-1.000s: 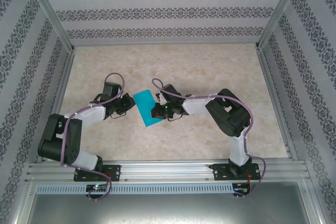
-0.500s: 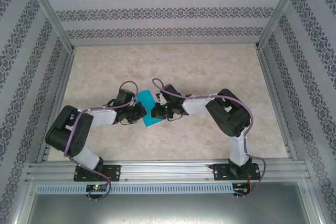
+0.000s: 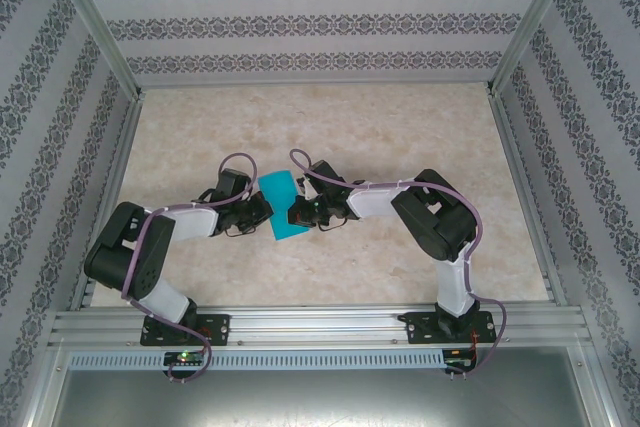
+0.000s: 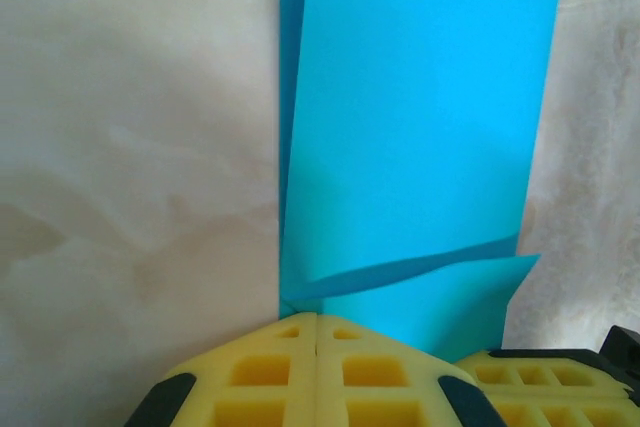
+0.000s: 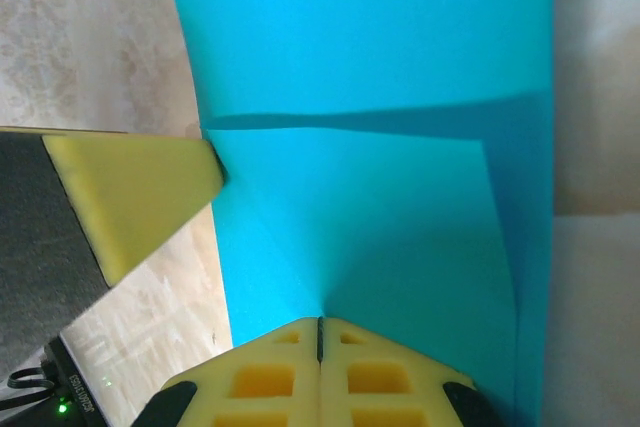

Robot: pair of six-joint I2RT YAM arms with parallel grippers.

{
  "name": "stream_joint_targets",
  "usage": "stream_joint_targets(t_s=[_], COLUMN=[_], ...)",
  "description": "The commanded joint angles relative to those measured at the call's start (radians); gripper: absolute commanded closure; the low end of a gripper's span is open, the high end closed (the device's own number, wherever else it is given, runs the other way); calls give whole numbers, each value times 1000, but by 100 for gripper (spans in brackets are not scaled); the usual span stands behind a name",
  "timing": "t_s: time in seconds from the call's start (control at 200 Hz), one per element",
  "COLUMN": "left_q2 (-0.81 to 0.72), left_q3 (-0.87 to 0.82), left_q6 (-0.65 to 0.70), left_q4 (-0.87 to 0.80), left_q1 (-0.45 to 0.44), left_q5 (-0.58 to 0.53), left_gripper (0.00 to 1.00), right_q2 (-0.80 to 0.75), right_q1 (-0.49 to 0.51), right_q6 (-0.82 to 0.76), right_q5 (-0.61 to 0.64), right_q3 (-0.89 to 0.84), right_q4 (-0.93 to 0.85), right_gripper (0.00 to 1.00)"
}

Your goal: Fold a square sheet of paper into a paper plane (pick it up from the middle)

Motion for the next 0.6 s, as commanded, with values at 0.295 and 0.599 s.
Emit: stream_joint_targets(t_s=[0.295,0.599], left_q2=[-93,-94], left_q3=[8,53], left_q6=[41,50], left_q4=[-119,-46], left_q1=[55,-18], left_q5=[-79,44], left_gripper=[92,90], right_q2=[20,12], right_q1=[19,21], right_q6=[0,10], right_q5=[30,31], right_q3=[-15,-10], right_q4=[-104,-93], right_gripper=[100,100])
